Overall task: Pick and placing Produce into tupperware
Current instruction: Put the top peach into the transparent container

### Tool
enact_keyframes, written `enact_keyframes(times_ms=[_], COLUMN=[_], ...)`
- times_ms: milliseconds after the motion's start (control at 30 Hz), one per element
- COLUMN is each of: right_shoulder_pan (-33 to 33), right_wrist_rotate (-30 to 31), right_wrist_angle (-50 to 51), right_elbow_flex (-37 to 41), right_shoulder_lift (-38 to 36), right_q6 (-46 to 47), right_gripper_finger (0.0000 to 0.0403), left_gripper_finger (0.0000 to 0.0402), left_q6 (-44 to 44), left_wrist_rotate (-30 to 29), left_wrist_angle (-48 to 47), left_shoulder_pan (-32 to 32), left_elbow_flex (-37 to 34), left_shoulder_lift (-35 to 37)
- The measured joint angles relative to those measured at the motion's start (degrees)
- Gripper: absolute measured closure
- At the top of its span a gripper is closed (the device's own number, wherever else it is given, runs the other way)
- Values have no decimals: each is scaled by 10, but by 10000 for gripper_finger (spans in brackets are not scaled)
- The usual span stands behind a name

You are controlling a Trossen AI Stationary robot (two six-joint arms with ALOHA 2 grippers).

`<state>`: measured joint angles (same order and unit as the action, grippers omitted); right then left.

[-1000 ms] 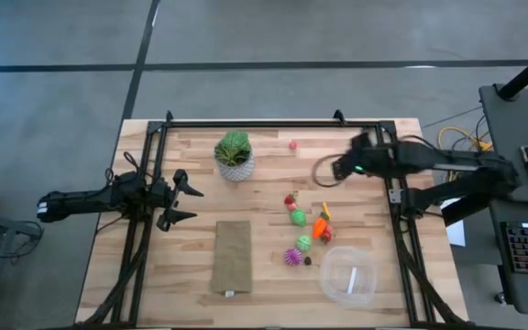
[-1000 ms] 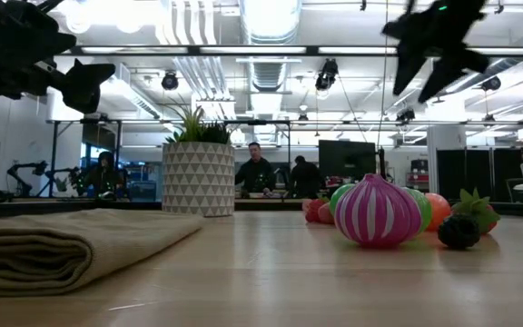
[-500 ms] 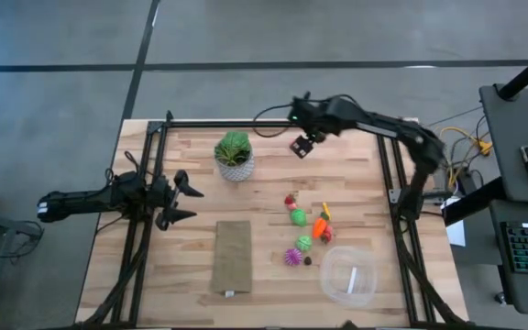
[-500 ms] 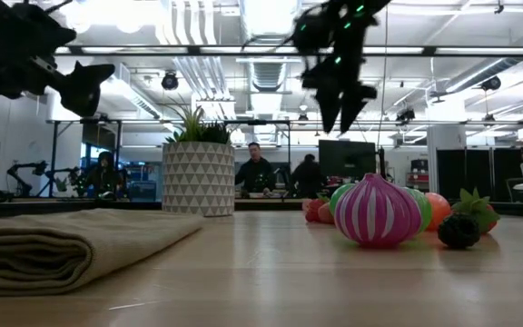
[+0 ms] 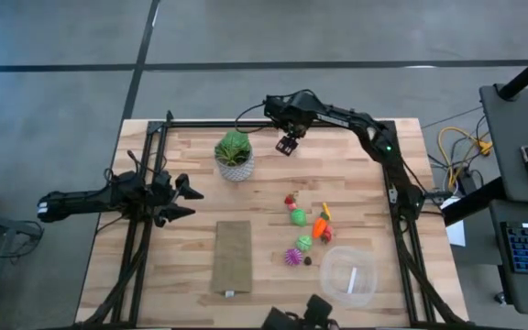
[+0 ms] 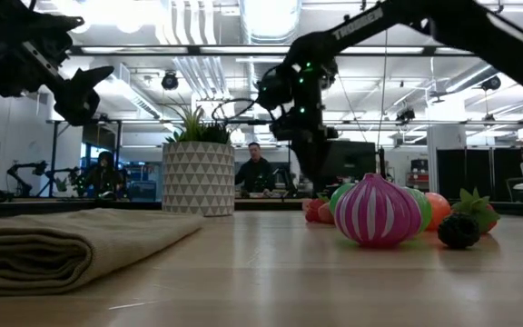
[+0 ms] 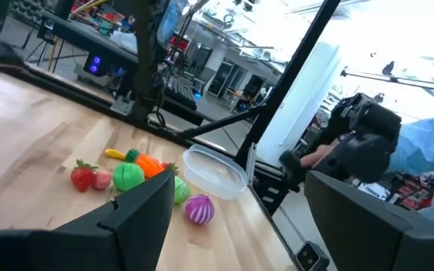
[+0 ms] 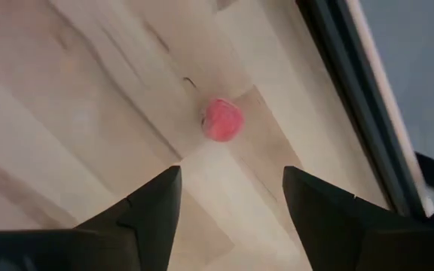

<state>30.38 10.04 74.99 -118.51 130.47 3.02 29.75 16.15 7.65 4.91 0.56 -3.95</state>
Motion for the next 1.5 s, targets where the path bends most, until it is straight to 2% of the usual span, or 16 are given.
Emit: enact_keyframes(times_ms=[200,400,767,1000,1267,1500], right_shoulder_pan=[12,14,36,45,45,45], right_wrist_rotate=[-29,-41,-66,-106,-106,-104], right_wrist_angle=[48,51,12,-3,-24,-66], right_elbow_flex=[-50,-56,-31,-25,1,18], right_shoulder_lift=[45,66,67,67,66,66], right_q6=[21,25,-15,-28,-30,-22], right_gripper_finger=[143,122,160,163,154,181], left_gripper_finger=[118,118,118,118,118,118], left_q6=[1,-1,0,-1,-1,-1], left_wrist_rotate=[0,0,0,-1,-2,-2], left_wrist_angle=[30,63,69,69,69,69], left_shoulder_pan=[0,0,0,0,0,0], left_elbow_flex=[0,0,0,0,0,0], left_shoulder_lift=[-1,0,0,0,0,0])
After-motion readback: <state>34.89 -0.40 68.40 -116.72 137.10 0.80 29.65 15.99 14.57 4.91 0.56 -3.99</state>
